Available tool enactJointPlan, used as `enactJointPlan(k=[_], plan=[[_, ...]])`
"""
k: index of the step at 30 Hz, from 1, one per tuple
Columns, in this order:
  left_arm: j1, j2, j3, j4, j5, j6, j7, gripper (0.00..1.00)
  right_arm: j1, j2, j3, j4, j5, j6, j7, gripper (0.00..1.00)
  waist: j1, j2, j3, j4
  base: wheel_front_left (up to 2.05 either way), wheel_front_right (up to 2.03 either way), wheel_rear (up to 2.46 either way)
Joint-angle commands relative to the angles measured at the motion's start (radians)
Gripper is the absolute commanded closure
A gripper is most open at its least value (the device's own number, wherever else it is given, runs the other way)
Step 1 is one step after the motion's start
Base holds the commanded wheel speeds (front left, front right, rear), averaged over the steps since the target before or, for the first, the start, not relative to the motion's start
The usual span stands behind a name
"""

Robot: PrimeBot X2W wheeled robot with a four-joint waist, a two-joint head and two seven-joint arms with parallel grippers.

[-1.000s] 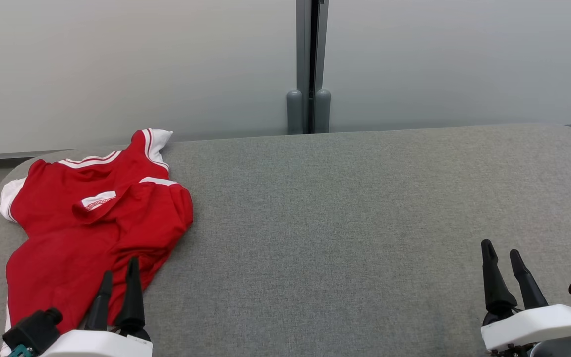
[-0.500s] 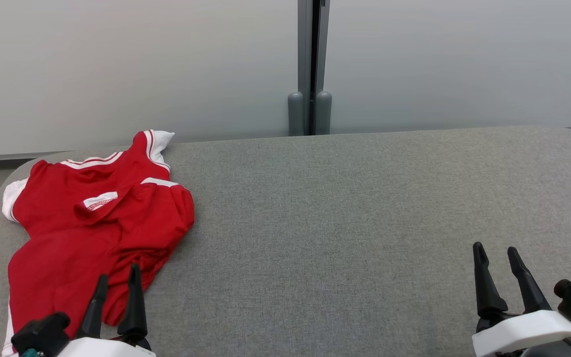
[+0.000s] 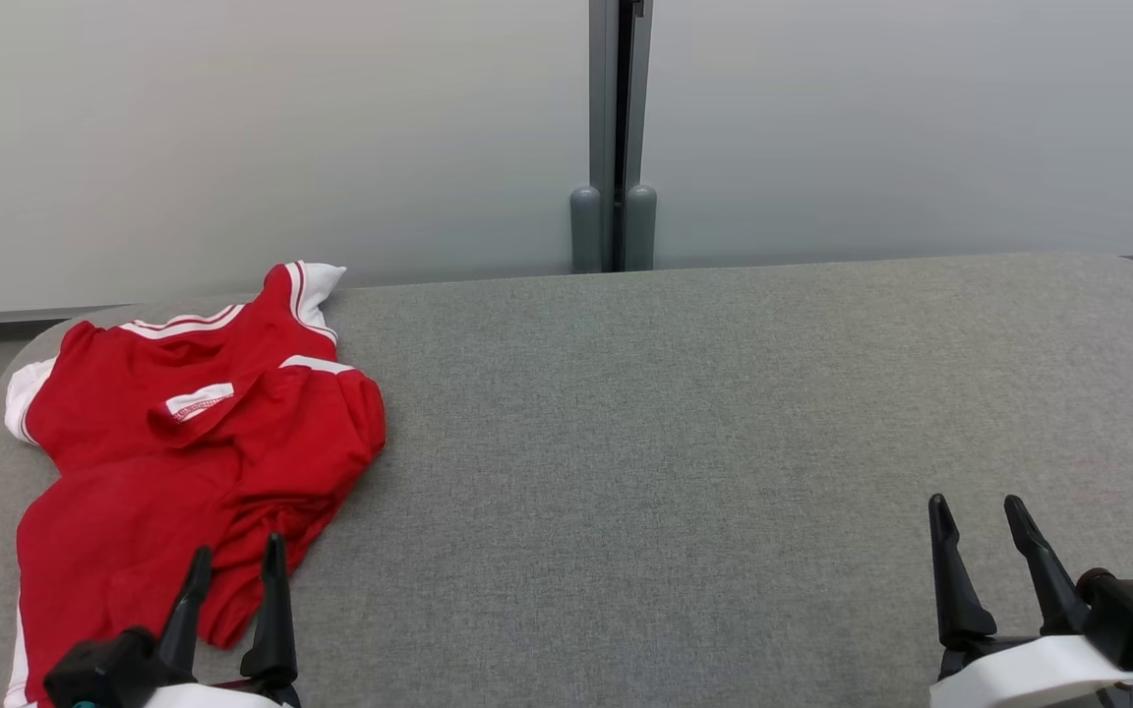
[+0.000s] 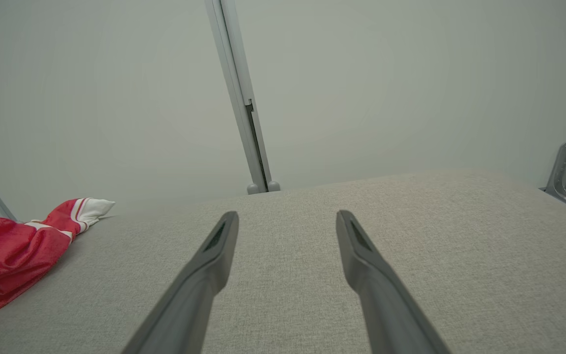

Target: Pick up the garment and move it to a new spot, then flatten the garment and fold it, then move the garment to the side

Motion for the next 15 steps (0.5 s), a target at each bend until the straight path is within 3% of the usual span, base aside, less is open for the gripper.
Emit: enactJointPlan(k=[1, 15], plan=[[0.002, 0.008, 0.001, -0.008, 0.031, 0.003, -0.009, 0.0, 0.004, -0.005, -0.003, -0.011, -0.032, 0.002, -0.013, 0.0, 0.0, -0.0001, -0.002, 0.0, 0.0, 0.0, 0.0], [0.028, 0.007, -0.005, -0.021, 0.162, 0.017, -0.04, 0.0, 0.038, -0.002, -0.014, -0.01, -0.148, 0.002, -0.045, 0.0, 0.0, -0.0001, -0.013, 0.008, 0.0, 0.0, 0.0]])
